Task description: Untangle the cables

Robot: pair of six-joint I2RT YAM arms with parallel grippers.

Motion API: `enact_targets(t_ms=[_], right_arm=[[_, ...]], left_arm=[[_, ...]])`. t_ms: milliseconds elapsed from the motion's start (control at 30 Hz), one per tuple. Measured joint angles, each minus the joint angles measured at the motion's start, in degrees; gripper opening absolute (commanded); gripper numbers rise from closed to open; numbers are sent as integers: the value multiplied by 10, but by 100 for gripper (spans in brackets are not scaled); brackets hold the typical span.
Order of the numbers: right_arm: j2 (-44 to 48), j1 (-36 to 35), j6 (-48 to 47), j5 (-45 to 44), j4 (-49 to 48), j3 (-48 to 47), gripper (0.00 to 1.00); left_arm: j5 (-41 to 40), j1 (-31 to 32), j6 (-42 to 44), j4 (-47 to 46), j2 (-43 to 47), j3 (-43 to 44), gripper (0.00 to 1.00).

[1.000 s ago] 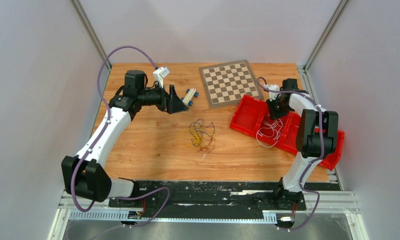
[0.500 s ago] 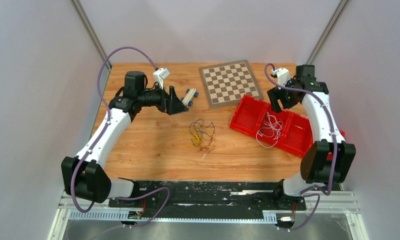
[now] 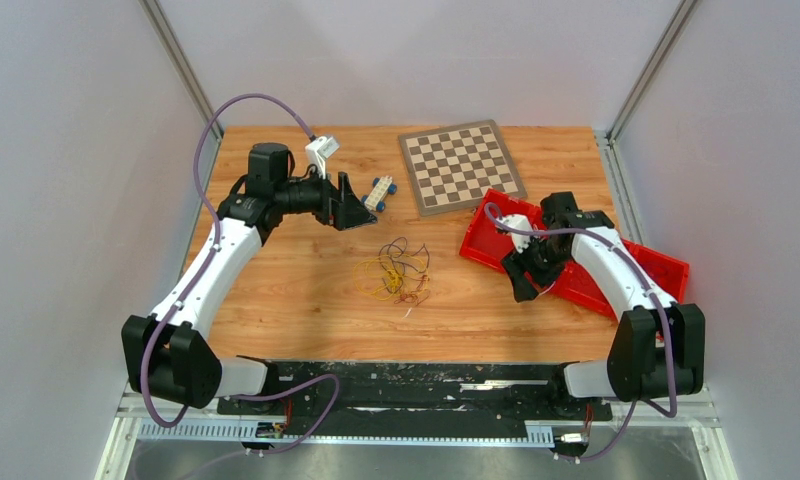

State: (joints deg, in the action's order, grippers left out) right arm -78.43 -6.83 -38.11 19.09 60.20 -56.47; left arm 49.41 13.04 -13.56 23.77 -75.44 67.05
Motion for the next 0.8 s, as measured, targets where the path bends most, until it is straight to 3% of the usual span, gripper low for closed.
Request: enact_targets(t_ms=[133,367,500,600,633,800], right_arm=[[0,-9,-2,-19,-43,22,63],[-18,-14,-12,-34,-92,49,50],[-22,-14,-23,-43,-95,70,28],[-21,-14,-32,-48,-96,71,4],[-20,-14,-35,-50,-97,71,0],[-14,-6,-53,-61,-91,35,0]], left_arm=[[0,0,0,1,2,0,100],[-2,0,0,9,5,0,100],[-5,0,0,12,7,0,100],[-5,0,0,13,7,0,100],[-5,0,0,13,7,0,100],[-5,0,0,14,7,0,100]])
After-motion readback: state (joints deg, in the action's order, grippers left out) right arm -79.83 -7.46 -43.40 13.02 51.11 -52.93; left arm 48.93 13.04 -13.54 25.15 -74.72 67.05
